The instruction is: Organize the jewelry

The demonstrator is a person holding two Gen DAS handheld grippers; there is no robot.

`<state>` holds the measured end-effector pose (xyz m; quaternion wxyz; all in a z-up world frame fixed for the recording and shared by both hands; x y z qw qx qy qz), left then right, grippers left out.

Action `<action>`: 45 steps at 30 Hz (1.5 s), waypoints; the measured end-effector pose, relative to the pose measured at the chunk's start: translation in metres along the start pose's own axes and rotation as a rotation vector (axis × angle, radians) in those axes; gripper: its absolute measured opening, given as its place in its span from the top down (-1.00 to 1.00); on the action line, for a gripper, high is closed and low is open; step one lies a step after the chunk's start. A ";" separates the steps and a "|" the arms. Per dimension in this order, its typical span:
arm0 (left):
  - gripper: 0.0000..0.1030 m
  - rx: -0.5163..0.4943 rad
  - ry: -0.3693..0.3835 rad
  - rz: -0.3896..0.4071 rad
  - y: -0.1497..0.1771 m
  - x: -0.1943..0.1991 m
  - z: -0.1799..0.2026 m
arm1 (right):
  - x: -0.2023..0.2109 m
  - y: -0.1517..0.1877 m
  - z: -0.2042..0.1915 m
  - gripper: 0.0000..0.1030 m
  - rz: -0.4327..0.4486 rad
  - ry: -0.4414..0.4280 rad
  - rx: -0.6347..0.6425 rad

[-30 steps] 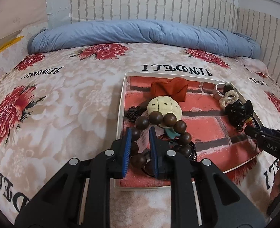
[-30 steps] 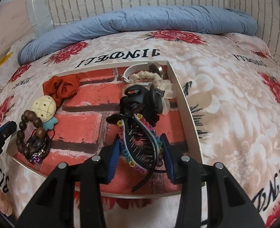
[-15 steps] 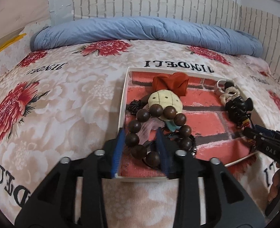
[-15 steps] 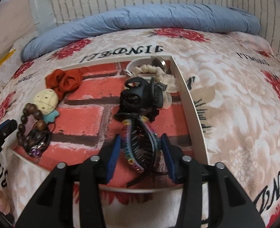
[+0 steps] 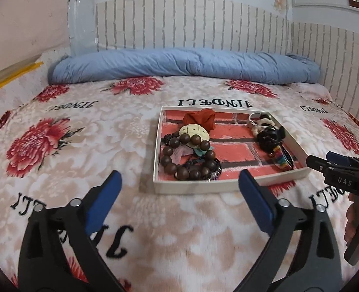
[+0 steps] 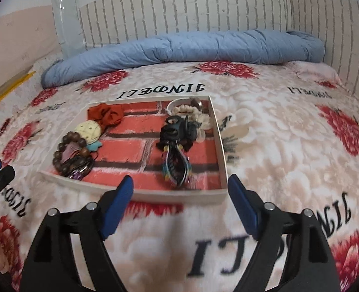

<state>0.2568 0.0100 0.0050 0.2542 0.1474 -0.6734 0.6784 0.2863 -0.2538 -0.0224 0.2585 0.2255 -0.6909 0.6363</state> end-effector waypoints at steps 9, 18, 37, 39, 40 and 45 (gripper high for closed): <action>-0.90 0.026 -0.001 0.046 0.036 0.042 -0.001 | 0.045 0.042 0.010 -0.73 0.108 0.014 0.033; -0.90 0.042 -0.061 0.124 0.065 0.070 0.002 | 0.094 0.073 0.011 -0.88 0.269 0.060 0.035; -0.90 -0.034 -0.089 0.195 0.076 0.079 0.019 | 0.106 0.084 0.007 -0.92 0.343 0.074 0.049; -0.90 -0.033 -0.092 0.196 0.076 0.079 0.019 | 0.106 0.084 0.007 -0.92 0.346 0.076 0.049; -0.90 -0.030 -0.091 0.198 0.076 0.079 0.019 | 0.106 0.084 0.006 -0.92 0.347 0.077 0.050; -0.90 -0.013 -0.088 0.194 0.076 0.079 0.015 | 0.108 0.085 0.004 -0.92 0.355 0.084 0.060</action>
Point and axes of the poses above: each gripper's, at about its wrist camera, not at the fingertips, and x roughly against the way its jaws point, z to its right, y to its underside, the point moved 1 cm from there along -x, roughly the way its jaws point, and after that the axes turned 4 degrees about y, right-handed, at the moved point
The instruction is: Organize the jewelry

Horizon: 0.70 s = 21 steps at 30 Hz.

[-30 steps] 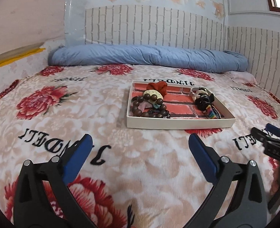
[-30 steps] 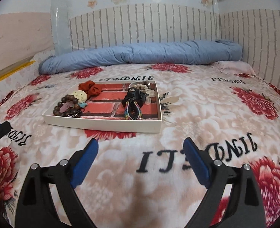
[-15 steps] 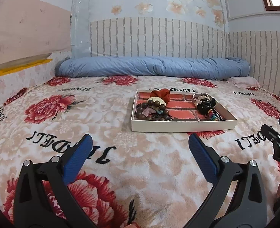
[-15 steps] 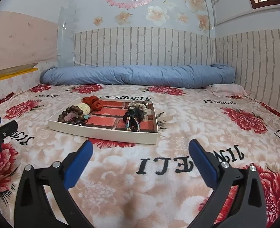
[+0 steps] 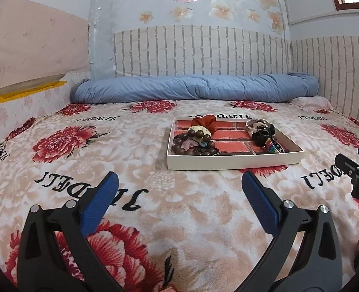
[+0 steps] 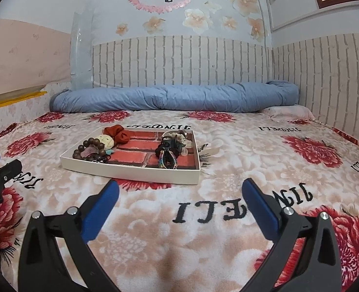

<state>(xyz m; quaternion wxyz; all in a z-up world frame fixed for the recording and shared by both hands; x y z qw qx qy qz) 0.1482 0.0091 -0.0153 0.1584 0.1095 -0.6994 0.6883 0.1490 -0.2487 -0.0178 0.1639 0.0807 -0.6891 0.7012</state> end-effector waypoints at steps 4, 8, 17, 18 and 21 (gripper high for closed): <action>-0.90 0.007 0.003 -0.013 0.001 -0.003 -0.002 | 0.001 0.000 -0.001 -0.92 0.002 0.004 0.004; -0.90 0.008 0.003 -0.005 0.002 -0.002 -0.002 | 0.000 0.000 -0.001 -0.92 0.001 0.003 0.003; -0.90 0.001 0.003 0.010 0.002 0.001 0.000 | 0.000 0.000 0.000 -0.92 -0.003 0.004 0.001; -0.90 0.001 0.004 0.009 0.002 0.001 0.000 | 0.001 0.001 0.001 -0.92 -0.003 0.004 -0.001; -0.90 0.000 0.003 0.010 0.002 0.001 0.000 | 0.000 0.002 0.004 -0.92 -0.003 0.005 -0.004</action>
Point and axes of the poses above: each gripper's, at about its wrist camera, not at the fingertips, and x roughly against the way its jaws point, z to its right, y to its underside, the point moved 1 cm from there along -x, roughly the way its jaws point, and after that the axes turned 4 degrees about y, right-handed, at the moved point
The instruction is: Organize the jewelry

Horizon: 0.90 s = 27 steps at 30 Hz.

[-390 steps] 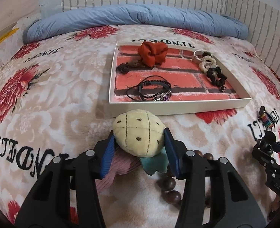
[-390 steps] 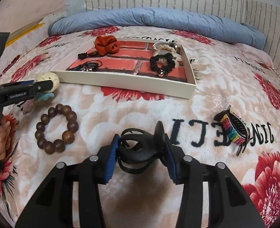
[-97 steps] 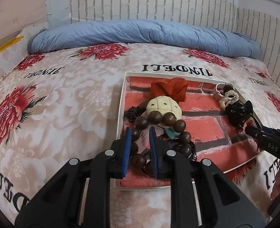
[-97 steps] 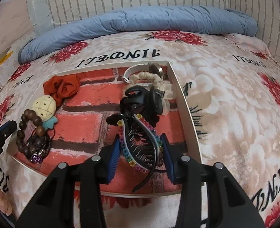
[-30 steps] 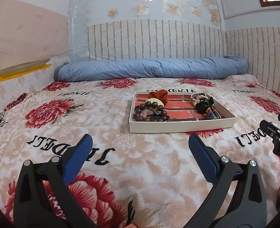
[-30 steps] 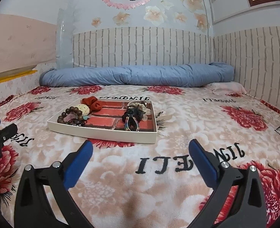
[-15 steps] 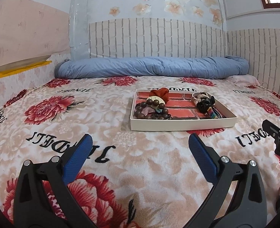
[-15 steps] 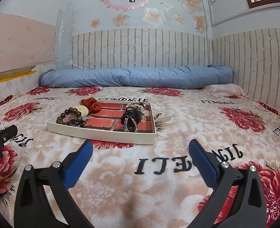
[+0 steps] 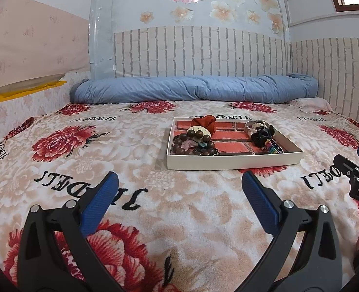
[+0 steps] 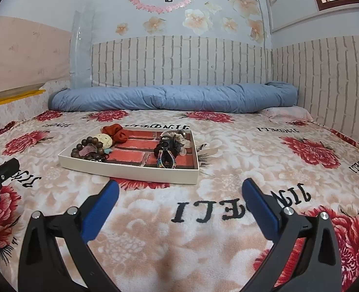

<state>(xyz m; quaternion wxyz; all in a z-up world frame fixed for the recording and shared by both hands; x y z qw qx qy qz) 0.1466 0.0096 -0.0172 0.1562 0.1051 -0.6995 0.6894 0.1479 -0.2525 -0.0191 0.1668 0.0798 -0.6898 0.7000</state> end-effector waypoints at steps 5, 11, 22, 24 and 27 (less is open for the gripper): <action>-0.90 0.000 0.001 0.000 0.000 0.000 0.000 | 0.000 0.000 0.000 -0.92 0.001 0.000 0.002; -0.90 0.001 0.000 0.000 0.000 0.000 0.000 | 0.000 0.000 -0.001 -0.92 -0.001 0.000 0.001; -0.90 0.001 0.000 0.000 0.000 0.000 0.000 | 0.000 0.000 0.000 -0.92 0.000 0.000 0.002; -0.90 0.000 0.000 0.000 0.000 0.000 0.000 | 0.000 0.000 -0.001 -0.92 0.000 0.000 0.003; -0.90 -0.001 0.000 0.001 0.000 0.000 0.000 | 0.000 0.000 -0.001 -0.92 0.000 0.000 0.004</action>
Point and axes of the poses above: each gripper's, at about its wrist camera, not at the fingertips, and x roughly against the way its jaws point, z to its right, y to its underside, the point moved 1 cm from there along -x, roughly the way its jaws point, and after that the axes turned 4 degrees about y, right-handed, at the moved point
